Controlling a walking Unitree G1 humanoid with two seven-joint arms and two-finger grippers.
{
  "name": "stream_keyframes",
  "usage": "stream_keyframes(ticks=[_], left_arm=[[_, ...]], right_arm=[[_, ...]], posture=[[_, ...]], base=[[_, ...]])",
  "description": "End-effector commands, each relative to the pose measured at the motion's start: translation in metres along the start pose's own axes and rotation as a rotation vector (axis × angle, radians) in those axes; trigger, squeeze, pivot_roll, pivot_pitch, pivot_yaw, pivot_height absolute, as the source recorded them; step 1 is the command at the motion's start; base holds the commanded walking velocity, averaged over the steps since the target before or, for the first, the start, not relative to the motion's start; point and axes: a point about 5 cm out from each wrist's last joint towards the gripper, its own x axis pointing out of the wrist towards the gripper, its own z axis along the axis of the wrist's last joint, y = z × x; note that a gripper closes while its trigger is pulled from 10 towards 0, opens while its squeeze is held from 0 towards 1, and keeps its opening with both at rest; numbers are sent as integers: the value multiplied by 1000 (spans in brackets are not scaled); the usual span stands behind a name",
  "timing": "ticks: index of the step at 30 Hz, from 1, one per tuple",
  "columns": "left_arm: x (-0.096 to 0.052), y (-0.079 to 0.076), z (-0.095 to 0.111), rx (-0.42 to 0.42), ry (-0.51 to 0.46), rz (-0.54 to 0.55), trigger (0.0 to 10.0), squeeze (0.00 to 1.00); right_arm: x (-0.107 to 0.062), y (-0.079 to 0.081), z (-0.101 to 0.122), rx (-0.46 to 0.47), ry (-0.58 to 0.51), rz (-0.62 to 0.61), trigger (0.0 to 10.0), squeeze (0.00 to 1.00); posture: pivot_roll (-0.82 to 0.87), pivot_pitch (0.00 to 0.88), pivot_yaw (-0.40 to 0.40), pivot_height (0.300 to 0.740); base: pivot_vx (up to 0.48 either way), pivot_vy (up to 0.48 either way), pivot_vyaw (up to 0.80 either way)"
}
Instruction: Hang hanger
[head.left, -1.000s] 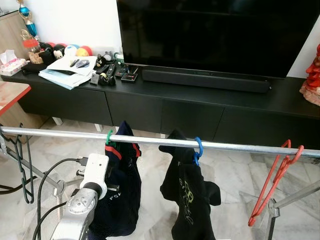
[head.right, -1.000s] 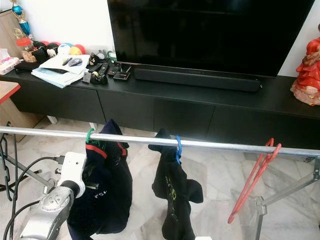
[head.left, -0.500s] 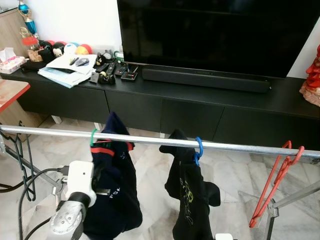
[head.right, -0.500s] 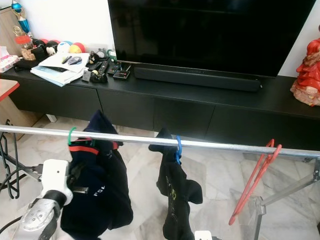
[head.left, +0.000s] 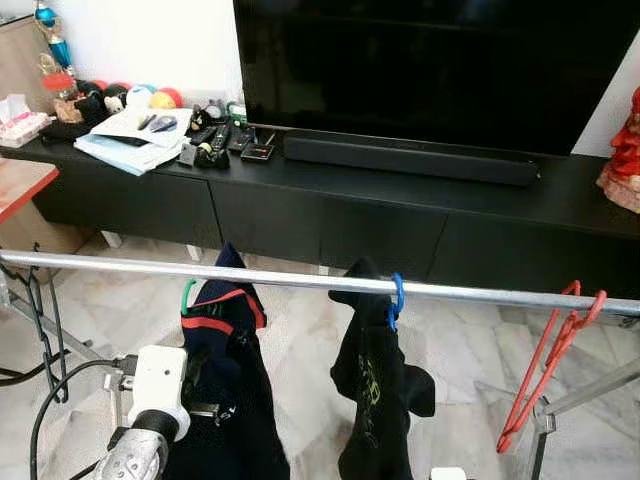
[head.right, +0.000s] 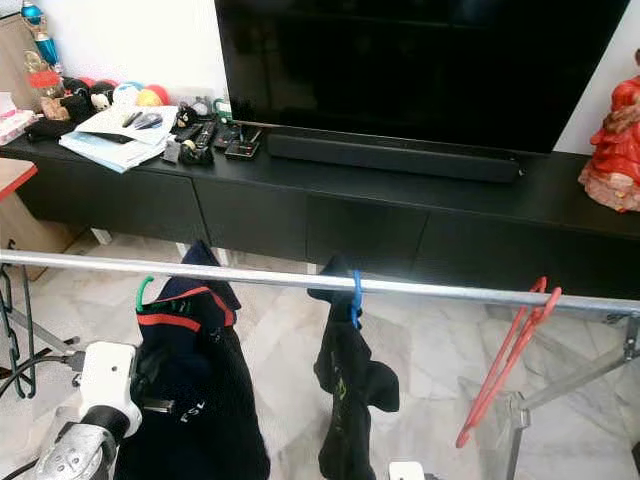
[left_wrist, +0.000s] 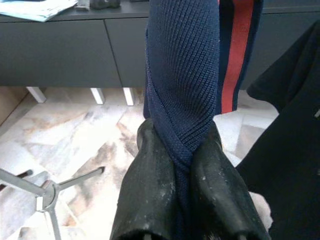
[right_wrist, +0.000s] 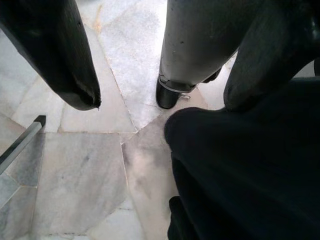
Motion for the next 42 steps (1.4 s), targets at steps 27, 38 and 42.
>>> stream_keyframes(ticks=[27,38,42], left_arm=[[2,-3,13,2,-52,-11,10000,0],[2,-4,12,1,-48,-21,10000,0],[2,-5,13,-5,-52,-25,10000,0]], right_arm=[[1,-2,4,70,-4,-22,10000,0],[1,-5,4,103,5,-40,10000,0],[1,-9,5,105,-6,-42,10000,0]], posture=[[-24,65,16,740],[-25,64,17,740],[-25,63,18,740]], base=[[0,259,0],[0,0,-508],[0,0,-506]])
